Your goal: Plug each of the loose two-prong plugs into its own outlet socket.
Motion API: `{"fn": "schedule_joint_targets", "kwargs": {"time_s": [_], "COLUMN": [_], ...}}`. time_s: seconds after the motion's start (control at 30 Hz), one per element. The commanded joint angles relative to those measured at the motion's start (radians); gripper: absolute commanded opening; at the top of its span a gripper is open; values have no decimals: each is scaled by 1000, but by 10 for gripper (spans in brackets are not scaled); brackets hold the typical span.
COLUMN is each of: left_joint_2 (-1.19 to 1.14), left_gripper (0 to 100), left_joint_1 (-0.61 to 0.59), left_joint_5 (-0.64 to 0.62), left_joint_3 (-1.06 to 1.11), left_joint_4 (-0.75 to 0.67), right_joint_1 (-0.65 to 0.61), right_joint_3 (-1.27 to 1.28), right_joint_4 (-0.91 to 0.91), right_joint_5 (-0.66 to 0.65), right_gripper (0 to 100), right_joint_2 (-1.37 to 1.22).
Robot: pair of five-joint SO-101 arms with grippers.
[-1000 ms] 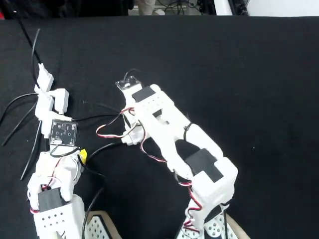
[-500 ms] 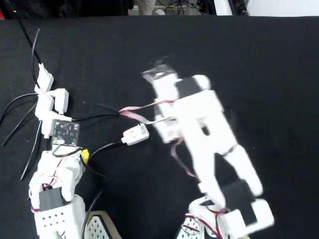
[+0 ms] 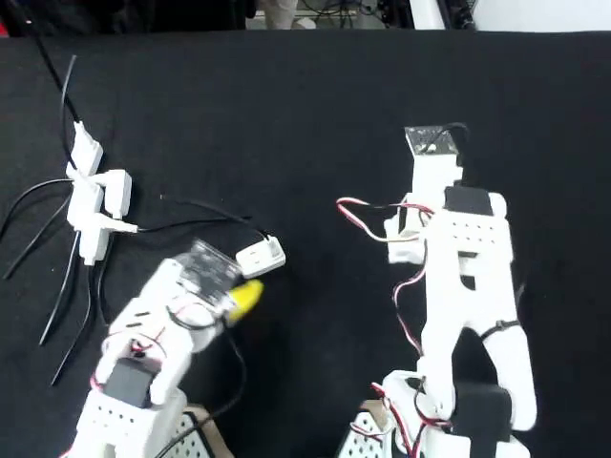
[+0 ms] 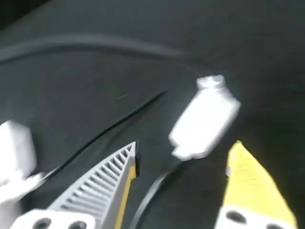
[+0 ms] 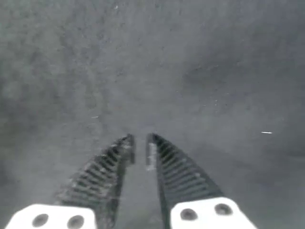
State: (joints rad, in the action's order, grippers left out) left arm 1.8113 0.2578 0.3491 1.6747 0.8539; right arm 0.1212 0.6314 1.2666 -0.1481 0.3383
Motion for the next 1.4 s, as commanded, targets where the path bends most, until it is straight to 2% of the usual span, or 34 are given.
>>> {"fn": "schedule_joint_targets", "kwargs": {"time_s": [0.0, 0.2, 0.5, 0.73, 0.8, 0.93, 1.07, 1.3, 1.37], "left_joint_2": [-37, -296, -1083, -1539, -1629, -1711, -1694, -1692, -1685], "left_gripper": [322, 323, 326, 326, 322, 314, 223, 45, 30], "left_joint_1": [61, 50, 50, 48, 45, 44, 47, 44, 33], "left_joint_5": [11, 5, 11, 14, 60, 196, 265, 279, 279], "left_joint_3": [-15, -160, -493, -811, -855, -874, -880, -875, -881], "left_joint_4": [-41, -149, -319, -316, -316, -279, -222, -215, -192], "right_joint_1": [43, 43, 43, 43, 41, 41, 38, 38, 38], "right_joint_3": [-4, -5, -1, 24, 39, 71, 102, 197, 231], "right_joint_4": [-18, -20, -20, -60, -81, -123, -176, -356, -416], "right_joint_5": [-17, -14, -17, -18, -18, -18, -18, -9, 5], "right_gripper": [49, 49, 49, 49, 50, 50, 50, 50, 50], "right_joint_2": [31, 31, 31, 30, 30, 30, 31, 31, 36]}}
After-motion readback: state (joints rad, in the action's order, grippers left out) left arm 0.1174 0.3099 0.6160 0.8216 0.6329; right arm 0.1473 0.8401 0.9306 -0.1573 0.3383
